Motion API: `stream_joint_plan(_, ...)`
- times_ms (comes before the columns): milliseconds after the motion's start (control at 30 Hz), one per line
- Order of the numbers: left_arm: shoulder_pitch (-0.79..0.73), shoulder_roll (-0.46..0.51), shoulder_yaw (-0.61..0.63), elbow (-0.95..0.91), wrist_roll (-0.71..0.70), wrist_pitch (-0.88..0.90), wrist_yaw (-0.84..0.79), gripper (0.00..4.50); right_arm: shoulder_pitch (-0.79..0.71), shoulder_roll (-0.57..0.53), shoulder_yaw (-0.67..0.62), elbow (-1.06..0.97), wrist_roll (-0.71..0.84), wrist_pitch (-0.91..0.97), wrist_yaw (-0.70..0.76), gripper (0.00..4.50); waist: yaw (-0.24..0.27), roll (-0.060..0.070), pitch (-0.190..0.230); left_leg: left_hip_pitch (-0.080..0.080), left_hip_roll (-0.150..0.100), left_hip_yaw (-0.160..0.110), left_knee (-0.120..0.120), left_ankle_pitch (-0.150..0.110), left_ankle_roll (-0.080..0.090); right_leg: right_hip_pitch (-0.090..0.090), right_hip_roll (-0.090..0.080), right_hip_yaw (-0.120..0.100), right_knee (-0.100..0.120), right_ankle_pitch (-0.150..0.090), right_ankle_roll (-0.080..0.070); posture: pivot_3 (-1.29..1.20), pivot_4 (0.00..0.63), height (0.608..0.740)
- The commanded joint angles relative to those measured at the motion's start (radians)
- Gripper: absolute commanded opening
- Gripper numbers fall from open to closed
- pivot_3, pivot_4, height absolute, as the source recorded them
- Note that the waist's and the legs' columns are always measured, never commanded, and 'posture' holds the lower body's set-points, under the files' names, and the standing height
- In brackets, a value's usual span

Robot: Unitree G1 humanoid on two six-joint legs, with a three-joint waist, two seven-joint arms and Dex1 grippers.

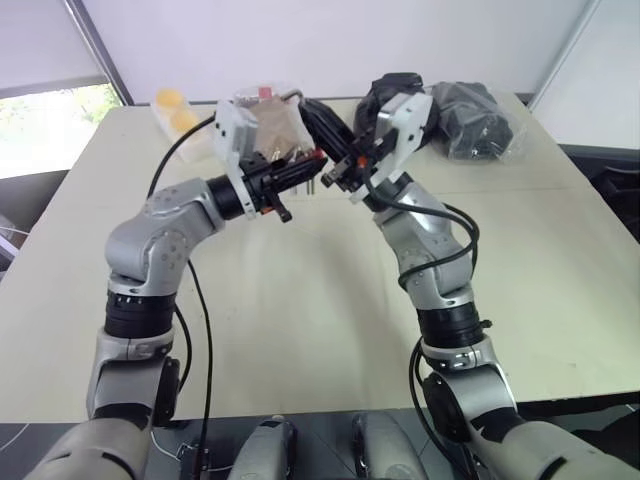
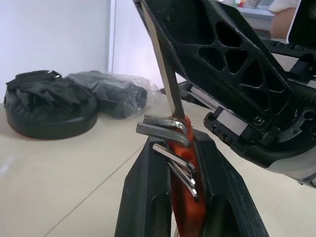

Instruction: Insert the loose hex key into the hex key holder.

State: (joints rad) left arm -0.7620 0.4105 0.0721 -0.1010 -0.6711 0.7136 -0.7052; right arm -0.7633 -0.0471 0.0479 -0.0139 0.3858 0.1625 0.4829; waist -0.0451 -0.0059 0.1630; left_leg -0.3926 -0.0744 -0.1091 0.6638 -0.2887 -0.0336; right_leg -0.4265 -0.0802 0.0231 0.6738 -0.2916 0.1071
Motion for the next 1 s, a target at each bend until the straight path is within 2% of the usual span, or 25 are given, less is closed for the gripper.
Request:
stream_joint_plan(33,-0.029,0.003,0.048,-0.019,-0.026,-0.009,0.011,0.00,-0.007,-0.001,-0.014,-0.040,0.004,-0.011,-0.006,0.02,0.000,0.000,0.000,0.000,0.000,0.000,0.000,0.000,0.000,0.000,0.000,0.000,0.000,0.000,0.000,0.00,0.150,0.740)
stream_joint_plan(533,-0.035,0.009,0.055,-0.014,-0.031,-0.011,0.019,0.00,0.053,-0.032,0.001,-0.083,-0.005,0.024,-0.005,0.02,0.000,0.000,0.000,0.000,0.000,0.000,0.000,0.000,0.000,0.000,0.000,0.000,0.000,0.000,0.000,0.00,0.150,0.740)
stream_joint_plan(567,-0.034,0.009,0.054,-0.015,-0.031,-0.010,0.019,0.00,0.058,-0.037,0.000,-0.087,-0.005,0.029,-0.004,0.71,0.000,0.000,0.000,0.000,0.000,0.000,0.000,0.000,0.000,0.000,0.000,0.000,0.000,0.000,0.000,0.00,0.150,0.740)
stream_joint_plan(600,-0.033,0.009,0.054,-0.016,-0.031,-0.010,0.019,0.00,0.063,-0.044,0.000,-0.092,-0.003,0.040,-0.002,1.00,0.001,0.000,0.000,0.000,0.000,0.000,0.000,0.000,0.000,0.000,0.000,0.000,0.000,0.000,0.000,0.00,0.150,0.740)
stream_joint_plan(700,-0.028,0.011,0.054,-0.022,-0.034,-0.006,0.020,0.00,0.102,-0.084,-0.005,-0.135,0.017,0.079,0.024,2.43,0.002,0.000,0.000,0.000,0.000,0.000,0.000,0.000,0.000,0.000,0.000,0.000,0.000,0.000,0.000,0.00,0.150,0.740)
stream_joint_plan(1000,-0.002,0.000,0.042,-0.026,-0.053,0.036,0.026,0.00,0.391,-0.384,-0.155,-0.400,0.164,0.287,0.129,2.43,0.011,0.000,0.000,0.000,0.000,0.000,0.000,0.000,0.000,0.002,0.000,0.000,-0.003,0.000,0.000,0.00,0.150,0.740)
